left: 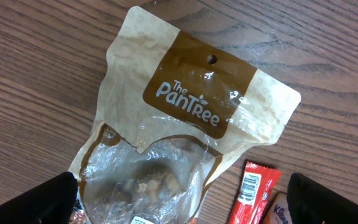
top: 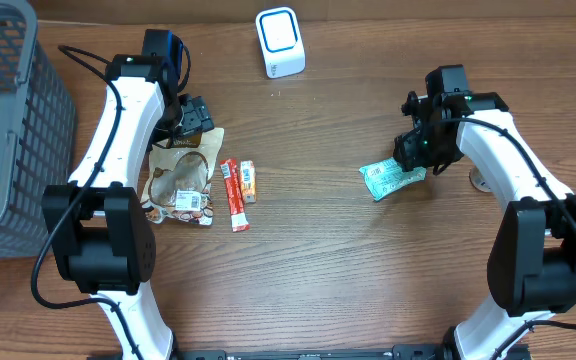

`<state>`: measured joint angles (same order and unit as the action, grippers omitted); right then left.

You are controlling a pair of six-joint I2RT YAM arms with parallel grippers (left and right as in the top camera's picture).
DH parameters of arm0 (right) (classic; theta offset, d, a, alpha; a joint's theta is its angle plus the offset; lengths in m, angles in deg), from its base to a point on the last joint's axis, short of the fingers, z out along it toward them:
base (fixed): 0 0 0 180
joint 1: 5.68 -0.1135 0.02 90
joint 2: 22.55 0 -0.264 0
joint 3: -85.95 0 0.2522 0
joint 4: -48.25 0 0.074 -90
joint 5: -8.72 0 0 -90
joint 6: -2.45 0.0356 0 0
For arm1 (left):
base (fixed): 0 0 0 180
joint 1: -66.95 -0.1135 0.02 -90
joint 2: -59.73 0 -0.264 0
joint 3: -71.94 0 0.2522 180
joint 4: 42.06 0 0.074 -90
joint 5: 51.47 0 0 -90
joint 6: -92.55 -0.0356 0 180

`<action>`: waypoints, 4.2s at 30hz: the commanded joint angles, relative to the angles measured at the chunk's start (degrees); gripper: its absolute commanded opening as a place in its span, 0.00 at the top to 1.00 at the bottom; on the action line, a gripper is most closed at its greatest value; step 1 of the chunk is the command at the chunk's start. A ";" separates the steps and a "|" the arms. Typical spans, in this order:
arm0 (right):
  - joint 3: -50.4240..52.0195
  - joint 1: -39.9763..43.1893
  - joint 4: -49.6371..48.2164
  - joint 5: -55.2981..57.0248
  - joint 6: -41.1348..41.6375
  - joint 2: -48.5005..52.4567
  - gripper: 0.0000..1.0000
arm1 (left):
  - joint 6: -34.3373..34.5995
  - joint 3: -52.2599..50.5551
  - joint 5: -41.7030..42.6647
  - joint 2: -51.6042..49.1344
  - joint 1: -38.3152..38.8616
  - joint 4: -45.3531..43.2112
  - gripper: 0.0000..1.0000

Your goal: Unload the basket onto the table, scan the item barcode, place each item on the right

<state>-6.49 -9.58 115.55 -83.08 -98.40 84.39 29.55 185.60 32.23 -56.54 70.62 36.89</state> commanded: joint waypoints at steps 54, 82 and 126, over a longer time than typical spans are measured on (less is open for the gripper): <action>13.70 -5.35 -13.11 12.09 31.28 -0.42 0.37 | 0.04 1.29 -0.70 -0.52 0.11 0.13 0.00; 10.21 -13.40 -19.58 4.33 41.33 -0.39 0.46 | 0.02 1.29 -0.72 -0.52 0.11 0.15 0.00; 3.85 -12.11 -12.74 -1.33 40.54 -0.42 0.61 | 0.02 1.29 -0.70 -0.52 0.13 0.15 0.00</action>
<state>-1.97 -21.80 106.11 -80.91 -60.26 84.08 29.55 185.60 32.25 -56.54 70.62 36.89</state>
